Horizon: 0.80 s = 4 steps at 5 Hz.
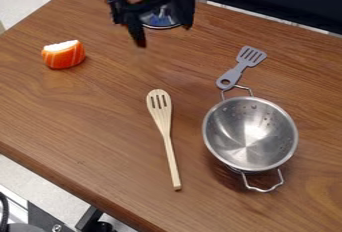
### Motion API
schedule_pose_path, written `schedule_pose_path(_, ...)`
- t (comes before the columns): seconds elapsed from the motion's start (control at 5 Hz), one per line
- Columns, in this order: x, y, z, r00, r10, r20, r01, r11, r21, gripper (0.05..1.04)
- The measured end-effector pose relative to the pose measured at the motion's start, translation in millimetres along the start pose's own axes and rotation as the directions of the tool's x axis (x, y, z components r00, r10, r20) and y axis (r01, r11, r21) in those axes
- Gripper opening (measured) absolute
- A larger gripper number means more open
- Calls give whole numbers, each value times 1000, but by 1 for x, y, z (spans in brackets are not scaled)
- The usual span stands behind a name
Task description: Put the wooden spatula into the silver plate
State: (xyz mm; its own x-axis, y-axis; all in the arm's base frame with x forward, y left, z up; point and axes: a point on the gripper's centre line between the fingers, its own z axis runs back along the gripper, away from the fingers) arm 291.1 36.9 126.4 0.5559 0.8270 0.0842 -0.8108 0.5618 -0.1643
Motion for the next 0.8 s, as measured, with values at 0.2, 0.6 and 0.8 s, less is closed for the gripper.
schedule_pose_path(0.2,-7,11,-5,993,-116,-27,117,992,52,1000)
schedule_pose_path(0.6,-30,35,-15,970,-242,-6,242,968,60,1000)
schedule_pose_path(0.8,-39,43,-24,962,-273,-2,273,960,65,1000)
